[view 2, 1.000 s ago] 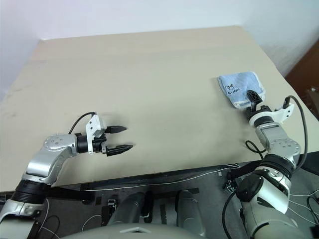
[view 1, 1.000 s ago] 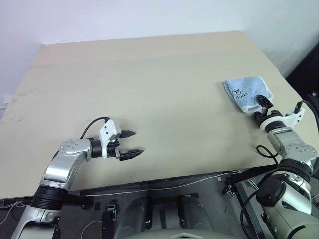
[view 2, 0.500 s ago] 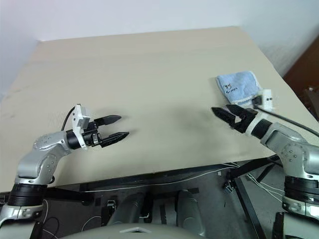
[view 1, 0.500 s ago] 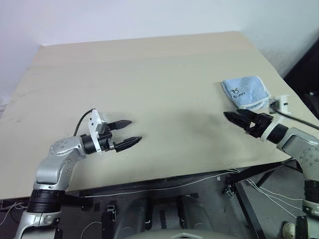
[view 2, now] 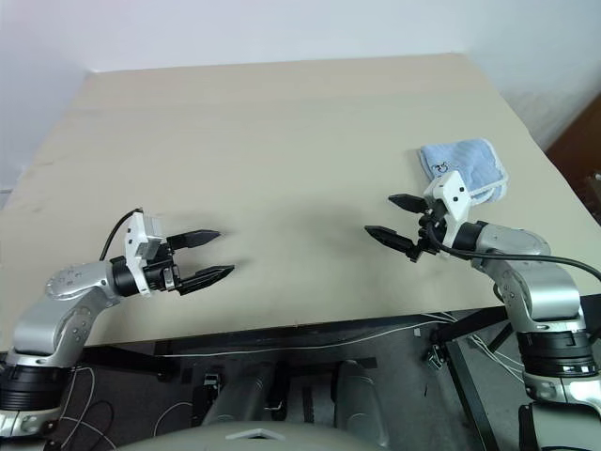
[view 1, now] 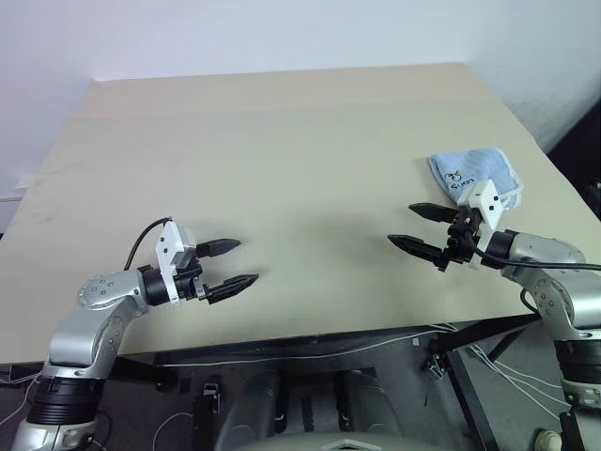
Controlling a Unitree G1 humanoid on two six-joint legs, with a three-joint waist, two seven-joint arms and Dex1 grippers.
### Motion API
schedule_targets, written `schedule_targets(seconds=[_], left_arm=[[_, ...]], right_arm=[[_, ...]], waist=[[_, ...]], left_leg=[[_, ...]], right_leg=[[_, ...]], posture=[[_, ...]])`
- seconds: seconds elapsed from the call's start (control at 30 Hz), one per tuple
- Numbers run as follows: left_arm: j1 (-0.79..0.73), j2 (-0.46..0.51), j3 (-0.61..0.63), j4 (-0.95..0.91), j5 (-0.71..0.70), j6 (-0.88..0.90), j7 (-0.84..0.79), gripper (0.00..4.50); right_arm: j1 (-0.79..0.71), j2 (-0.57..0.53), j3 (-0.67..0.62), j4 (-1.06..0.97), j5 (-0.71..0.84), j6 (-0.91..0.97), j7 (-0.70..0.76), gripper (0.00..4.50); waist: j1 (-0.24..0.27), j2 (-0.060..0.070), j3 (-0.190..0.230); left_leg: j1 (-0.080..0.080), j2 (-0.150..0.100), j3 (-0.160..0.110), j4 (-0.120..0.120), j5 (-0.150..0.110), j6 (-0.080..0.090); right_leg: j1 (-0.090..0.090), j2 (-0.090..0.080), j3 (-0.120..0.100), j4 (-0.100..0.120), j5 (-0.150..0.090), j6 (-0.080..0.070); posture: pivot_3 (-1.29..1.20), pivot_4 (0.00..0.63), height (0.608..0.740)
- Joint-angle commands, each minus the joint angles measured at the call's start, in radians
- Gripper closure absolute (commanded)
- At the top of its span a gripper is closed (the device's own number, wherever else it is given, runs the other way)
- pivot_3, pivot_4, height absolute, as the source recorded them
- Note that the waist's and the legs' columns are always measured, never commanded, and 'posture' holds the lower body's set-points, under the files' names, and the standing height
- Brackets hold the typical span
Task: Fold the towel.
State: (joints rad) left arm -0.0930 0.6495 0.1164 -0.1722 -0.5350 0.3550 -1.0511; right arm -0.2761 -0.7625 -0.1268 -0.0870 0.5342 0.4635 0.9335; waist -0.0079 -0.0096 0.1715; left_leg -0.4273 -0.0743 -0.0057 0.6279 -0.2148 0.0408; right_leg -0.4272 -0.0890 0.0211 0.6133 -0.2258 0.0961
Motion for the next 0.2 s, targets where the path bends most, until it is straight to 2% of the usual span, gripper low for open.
schedule_targets(seconds=[0.03, 0.2], left_arm=[[0.015, 0.019, 0.027, -0.054, -0.009, -0.026, -0.011, 0.0], [0.053, 0.027, 0.048, -0.063, -0.018, -0.022, -0.013, 0.0]], right_arm=[[-0.001, -0.015, -0.013, -0.009, 0.021, 0.001, 0.063, 0.03], [-0.026, 0.012, 0.013, -0.002, -0.005, 0.013, 0.06, 0.03]], waist=[[-0.002, 0.0, 0.0], [-0.005, 0.0, 0.0]], left_leg=[[0.0, 0.0, 0.0, 0.0, 0.0, 0.0], [0.0, 0.0, 0.0, -0.001, 0.0, 0.0]], right_leg=[[0.0, 0.0, 0.0, 0.0, 0.0, 0.0], [0.0, 0.0, 0.0, 0.0, 0.0, 0.0]], posture=[[0.0, 0.15, 0.74], [0.0, 0.15, 0.74]])
